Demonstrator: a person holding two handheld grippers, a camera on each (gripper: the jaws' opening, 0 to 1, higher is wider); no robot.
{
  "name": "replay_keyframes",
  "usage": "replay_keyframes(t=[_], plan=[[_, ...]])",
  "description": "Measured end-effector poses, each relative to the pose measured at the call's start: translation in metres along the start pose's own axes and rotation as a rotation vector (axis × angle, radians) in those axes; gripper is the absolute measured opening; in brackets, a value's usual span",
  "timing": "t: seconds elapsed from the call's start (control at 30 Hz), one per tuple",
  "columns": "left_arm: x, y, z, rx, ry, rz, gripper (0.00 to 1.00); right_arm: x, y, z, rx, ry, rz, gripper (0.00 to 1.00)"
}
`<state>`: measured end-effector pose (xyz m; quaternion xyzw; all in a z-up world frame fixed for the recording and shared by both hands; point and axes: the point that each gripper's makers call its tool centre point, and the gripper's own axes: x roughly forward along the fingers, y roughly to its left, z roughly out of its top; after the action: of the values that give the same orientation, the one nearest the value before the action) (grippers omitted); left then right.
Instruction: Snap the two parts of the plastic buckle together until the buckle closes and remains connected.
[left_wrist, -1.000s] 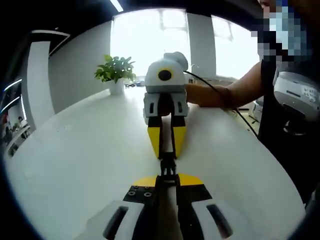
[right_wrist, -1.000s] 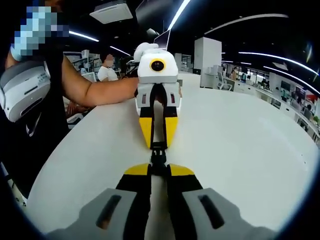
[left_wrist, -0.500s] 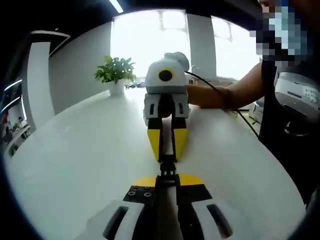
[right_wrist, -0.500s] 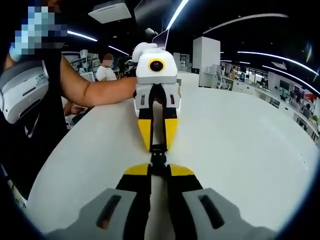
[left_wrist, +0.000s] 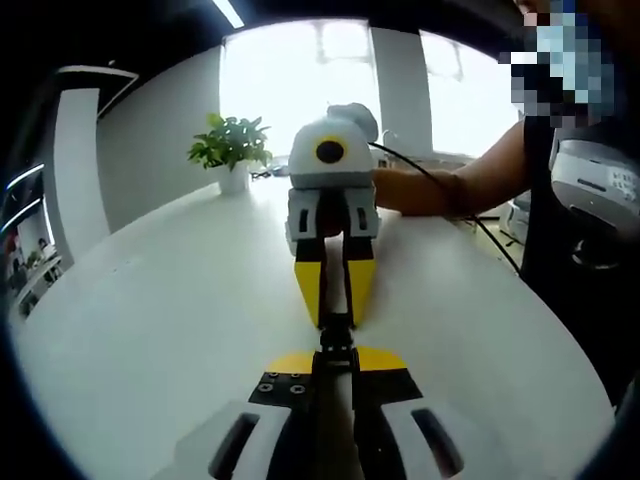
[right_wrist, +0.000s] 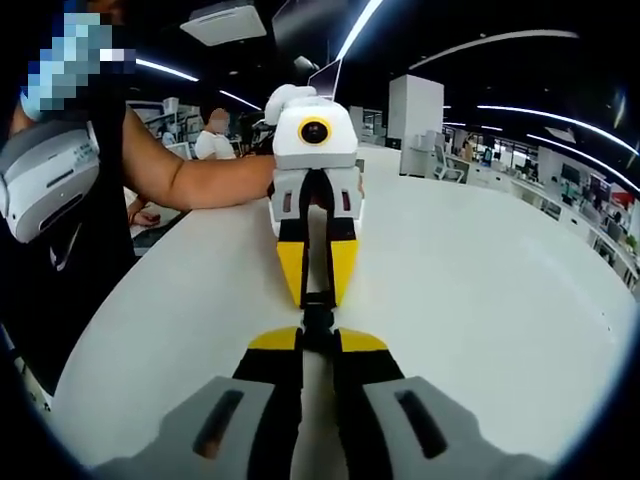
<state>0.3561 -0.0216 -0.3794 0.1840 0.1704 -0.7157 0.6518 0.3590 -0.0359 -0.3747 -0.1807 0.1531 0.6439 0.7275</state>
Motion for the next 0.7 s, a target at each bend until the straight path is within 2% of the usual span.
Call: replay_keyframes(t=[0.03, 0.07, 0.1, 0.7], plan=[[0.0007, -0.0008, 0.0003, -0.001, -0.007, -0.008, 0.07, 0.0003, 0.0009, 0.0003, -0.002, -0.001, 0.004, 0.09], [0.0043, -0.0051, 0.0051, -0.001, -0.041, -0.035, 0.07, 0.0047, 0.0077, 0.0055, -0.023, -0.027, 0.041, 0.09], [0.0011, -0.0044, 0.0018, -0.007, -0.015, -0.035, 0.07, 0.0043, 0.0086, 0.0025, -0.018, -0.005, 0.028, 0.09], [0.0002, -0.0049, -0.0001, 0.002, -0.006, -0.016, 0.08, 0.0032, 0.0062, 0.0028, -0.012, -0.005, 0.018, 0.1]])
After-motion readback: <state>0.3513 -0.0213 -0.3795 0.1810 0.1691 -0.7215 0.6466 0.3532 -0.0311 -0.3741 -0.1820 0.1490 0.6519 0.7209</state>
